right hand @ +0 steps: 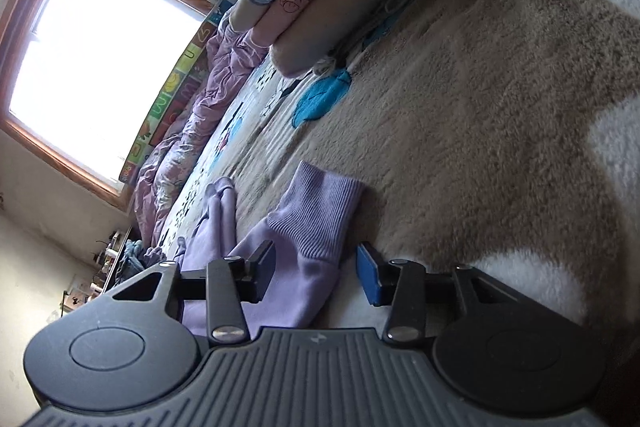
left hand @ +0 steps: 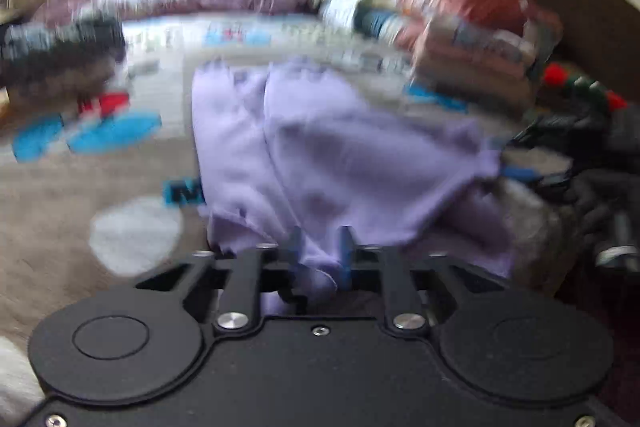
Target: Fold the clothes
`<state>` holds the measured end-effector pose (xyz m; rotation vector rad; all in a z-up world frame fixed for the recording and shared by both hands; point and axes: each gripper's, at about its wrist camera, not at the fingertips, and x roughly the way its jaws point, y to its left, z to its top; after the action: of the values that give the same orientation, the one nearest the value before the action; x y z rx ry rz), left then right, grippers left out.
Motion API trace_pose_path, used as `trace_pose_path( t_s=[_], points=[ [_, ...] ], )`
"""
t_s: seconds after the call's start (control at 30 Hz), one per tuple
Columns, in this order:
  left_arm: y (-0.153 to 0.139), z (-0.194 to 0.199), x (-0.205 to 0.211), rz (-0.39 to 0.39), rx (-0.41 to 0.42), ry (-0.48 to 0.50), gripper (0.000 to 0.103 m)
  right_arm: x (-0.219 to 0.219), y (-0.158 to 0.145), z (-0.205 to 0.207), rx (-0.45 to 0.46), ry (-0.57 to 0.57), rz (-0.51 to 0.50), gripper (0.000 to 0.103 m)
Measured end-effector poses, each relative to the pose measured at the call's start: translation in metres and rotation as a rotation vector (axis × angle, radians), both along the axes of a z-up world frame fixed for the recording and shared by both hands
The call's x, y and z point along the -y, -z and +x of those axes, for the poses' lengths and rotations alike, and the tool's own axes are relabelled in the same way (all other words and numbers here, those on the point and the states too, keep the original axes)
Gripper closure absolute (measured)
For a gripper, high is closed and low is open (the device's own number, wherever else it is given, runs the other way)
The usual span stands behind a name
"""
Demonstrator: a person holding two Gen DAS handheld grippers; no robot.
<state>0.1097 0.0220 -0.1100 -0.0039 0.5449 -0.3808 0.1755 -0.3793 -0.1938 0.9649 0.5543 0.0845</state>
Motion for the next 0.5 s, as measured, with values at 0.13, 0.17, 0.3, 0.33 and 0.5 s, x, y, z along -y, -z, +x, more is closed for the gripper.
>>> trace_pose_path(
  t_s=[0.13, 0.17, 0.3, 0.33, 0.5],
  points=[
    [-0.014, -0.031, -0.021, -0.026, 0.081, -0.006, 0.042, -0.003, 0.001, 0.01, 0.005, -0.007, -0.04, 0.078],
    [-0.013, -0.036, -0.024, -0.017, 0.082, -0.013, 0.042, -0.003, 0.002, 0.011, 0.008, -0.005, -0.041, 0.084],
    [0.006, -0.047, -0.017, 0.102, 0.098, 0.005, 0.042, -0.005, -0.004, 0.012, 0.04, -0.009, -0.059, 0.091],
    [0.009, -0.048, -0.012, 0.144, 0.113, 0.02, 0.042, -0.005, -0.009, 0.012, 0.046, -0.007, -0.063, 0.091],
    [0.031, -0.055, 0.015, 0.402, 0.2, 0.099, 0.044, -0.005, -0.043, 0.013, 0.105, -0.019, -0.092, 0.092]
  ],
)
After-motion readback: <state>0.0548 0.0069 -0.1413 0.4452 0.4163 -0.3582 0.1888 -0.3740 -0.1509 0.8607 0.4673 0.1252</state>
